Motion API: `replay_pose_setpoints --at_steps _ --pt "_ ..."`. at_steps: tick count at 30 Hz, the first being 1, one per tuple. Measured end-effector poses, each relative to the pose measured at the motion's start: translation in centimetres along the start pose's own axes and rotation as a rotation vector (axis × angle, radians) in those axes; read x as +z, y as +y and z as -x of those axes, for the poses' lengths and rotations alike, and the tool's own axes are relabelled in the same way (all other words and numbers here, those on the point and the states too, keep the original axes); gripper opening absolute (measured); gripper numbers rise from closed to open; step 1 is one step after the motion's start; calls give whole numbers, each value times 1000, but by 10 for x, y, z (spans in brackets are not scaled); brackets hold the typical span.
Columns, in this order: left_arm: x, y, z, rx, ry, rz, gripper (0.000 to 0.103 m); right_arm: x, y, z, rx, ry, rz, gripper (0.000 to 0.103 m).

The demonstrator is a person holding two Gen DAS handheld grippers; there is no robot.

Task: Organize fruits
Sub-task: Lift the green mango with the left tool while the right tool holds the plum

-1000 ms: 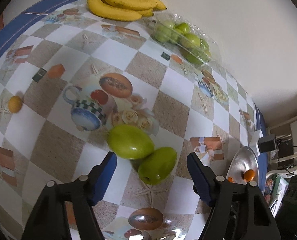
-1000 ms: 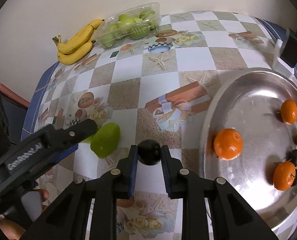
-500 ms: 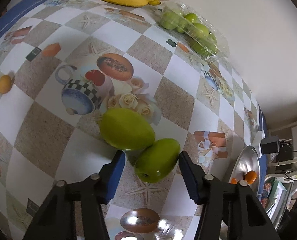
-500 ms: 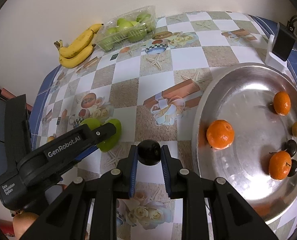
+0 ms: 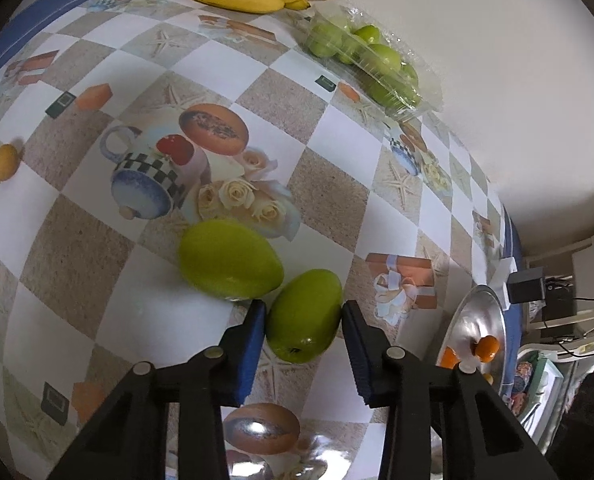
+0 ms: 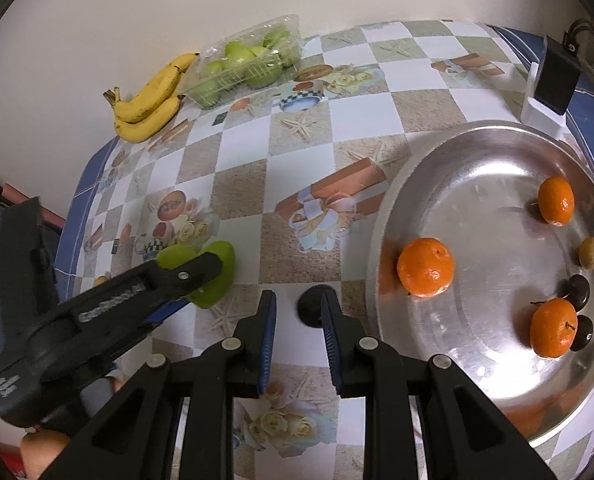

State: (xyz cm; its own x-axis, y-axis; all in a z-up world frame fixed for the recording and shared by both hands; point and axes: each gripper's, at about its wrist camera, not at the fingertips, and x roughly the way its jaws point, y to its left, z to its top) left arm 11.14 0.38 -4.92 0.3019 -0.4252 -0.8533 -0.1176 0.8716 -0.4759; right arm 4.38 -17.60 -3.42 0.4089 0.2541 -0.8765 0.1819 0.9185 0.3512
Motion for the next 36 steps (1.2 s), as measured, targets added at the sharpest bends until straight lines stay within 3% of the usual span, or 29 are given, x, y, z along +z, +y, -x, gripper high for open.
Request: replay_pose_setpoints --at_steps 6,9,12,19,28,36 --pt "-1 0 7 -17 3 16 41 0 -7 -12 -20 33 -13 24" --pt "-1 1 10 -19 1 20 41 1 -7 -15 14 40 -24 25" --pt "-1 1 13 -18 -6 21 41 1 -4 -17 20 40 -22 33" --pt "1 3 19 -19 -22 25 41 3 2 -20 -29 30 19 35" --pt "1 5 20 -10 -28 32 41 0 17 -25 -152 18 143 35" --pt "0 5 19 -6 -24 36 41 -1 18 -26 -190 11 168 35"
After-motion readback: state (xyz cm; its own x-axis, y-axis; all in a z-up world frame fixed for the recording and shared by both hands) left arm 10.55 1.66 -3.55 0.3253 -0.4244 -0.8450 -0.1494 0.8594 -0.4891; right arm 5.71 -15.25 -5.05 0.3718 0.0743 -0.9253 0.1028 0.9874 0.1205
